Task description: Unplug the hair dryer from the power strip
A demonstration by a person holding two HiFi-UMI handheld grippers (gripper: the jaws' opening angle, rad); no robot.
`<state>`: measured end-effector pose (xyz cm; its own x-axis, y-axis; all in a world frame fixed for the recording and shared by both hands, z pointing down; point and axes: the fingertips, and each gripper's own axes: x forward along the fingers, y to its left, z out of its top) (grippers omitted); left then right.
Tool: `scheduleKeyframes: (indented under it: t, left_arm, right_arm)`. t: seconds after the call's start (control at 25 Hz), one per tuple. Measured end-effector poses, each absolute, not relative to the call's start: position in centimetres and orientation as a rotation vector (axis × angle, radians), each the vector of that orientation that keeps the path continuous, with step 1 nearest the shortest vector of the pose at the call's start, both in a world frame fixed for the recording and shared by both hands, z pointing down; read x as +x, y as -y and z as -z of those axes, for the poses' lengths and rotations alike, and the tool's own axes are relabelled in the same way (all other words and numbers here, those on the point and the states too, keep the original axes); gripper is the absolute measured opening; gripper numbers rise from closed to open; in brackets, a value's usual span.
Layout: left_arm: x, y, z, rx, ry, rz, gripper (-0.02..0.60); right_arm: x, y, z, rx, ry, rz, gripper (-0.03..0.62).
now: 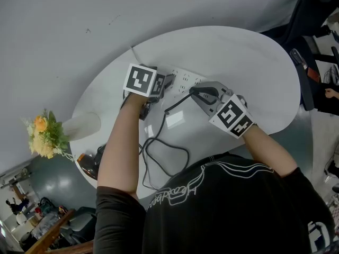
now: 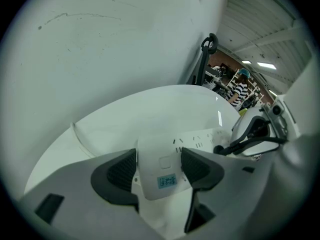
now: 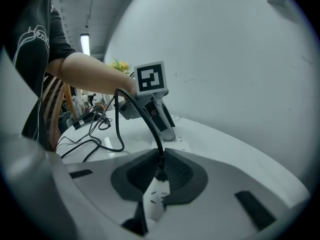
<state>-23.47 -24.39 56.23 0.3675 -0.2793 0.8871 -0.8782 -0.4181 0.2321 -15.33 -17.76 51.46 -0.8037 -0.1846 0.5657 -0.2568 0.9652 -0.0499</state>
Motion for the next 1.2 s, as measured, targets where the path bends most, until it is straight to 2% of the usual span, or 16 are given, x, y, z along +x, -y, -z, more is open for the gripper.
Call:
scheduleKeyframes:
  t: [0.28,0.56,0.8,1.04,1.2]
  left_arm:
    - [-23.5,24.3,-56.4,1.897,1.009,-1.015,0.276]
    - [-23.3,24.5,-56.2,1.887,1.008,-1.038,0.276]
    - [-23.0,24.6,-56.1,1.894,1.017,-1.028,0.276]
    - [-23.0,24.7,-56.2,1.886,1.006,-1.036,0.276]
    - [-22.9,24.6,-56.2,1.888,0.999,-1.042,0.276]
  right_arm:
    - [-14.7,19.2,-51.8,0.401,2.584,-0.473,0.026]
    - [-15.0,18.0,-51.3,0.325,2.54,-0.199,0.026]
    - [-14.0,19.5,-51.6,0.395,2.582,-0.49,0.026]
    - [-14.5,18.3,-51.2,0.328,2.544,-0.244,0.026]
    - [-14.3,18.6,-50.7,0.34,2.593,-0.33,0.026]
